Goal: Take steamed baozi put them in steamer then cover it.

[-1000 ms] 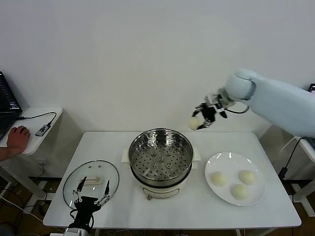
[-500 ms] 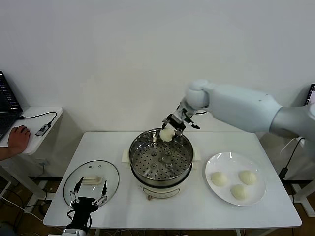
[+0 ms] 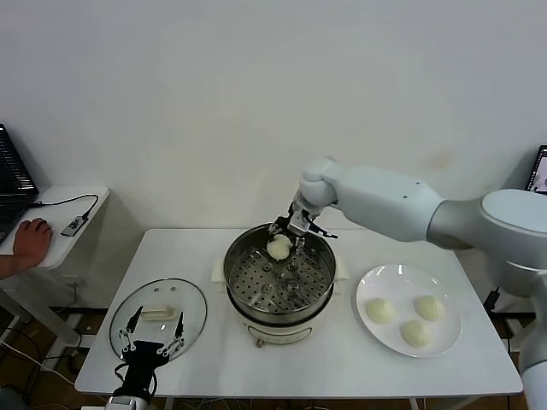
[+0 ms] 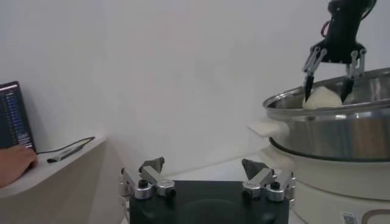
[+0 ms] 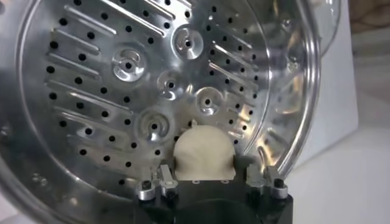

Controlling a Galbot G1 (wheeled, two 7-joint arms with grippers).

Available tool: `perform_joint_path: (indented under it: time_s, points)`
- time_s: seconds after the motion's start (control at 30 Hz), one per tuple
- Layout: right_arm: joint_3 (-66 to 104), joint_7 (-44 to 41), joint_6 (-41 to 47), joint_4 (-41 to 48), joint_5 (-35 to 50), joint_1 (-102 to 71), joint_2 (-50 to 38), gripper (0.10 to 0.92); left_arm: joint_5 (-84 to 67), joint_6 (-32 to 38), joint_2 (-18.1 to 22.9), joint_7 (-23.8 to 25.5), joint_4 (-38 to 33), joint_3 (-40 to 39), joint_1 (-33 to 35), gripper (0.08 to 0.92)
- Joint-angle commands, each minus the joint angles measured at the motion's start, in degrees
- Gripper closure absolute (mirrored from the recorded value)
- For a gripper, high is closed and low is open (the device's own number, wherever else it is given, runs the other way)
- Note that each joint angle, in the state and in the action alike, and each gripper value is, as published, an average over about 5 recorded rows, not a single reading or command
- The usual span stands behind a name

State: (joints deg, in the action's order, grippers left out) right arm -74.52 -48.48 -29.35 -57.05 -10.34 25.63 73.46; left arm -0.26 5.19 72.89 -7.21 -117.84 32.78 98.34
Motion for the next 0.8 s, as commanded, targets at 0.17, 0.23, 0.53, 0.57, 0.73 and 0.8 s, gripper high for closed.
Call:
perform_joint_path:
  time_s: [0.17,0.23,0.53,0.57,0.73,0.8]
  points:
    - [0.5,0.9,-2.2,1.0,-2.2,0.7,0.6,0.232,0.3,0.0,0.3,-0.1,-0.1,-0.3,-0.1,0.177]
    - [0.3,-1.0,0.7,-1.5,0.7,3.2,-0.7,0.213,0.3,-0.1,0.3,0.0,-0.4,-0.3,-0.1,0.177]
    - [-4.3,-9.6,39.0,-24.5,24.5,16.7,-17.7,0.202,0.1,-0.2,-0.6,0.1,-0.7,-0.1,-0.3,0.177]
    - [-4.6,-9.5,42.0,-26.6,25.8,17.7,-20.1,0.202,0.1,-0.2,-0.7,0.1,-0.8,-0.3,-0.4,0.177]
    - [-6.7,-9.3,50.0,-35.6,28.7,21.3,-31.3,0.203,0.1,-0.3,-1.5,0.2,-1.0,-0.7,-0.7,0.177]
    - [-7.8,-9.6,51.7,-38.5,28.6,22.0,-36.4,0.203,0.1,-0.3,-1.8,0.2,-1.0,-0.7,-0.8,0.177]
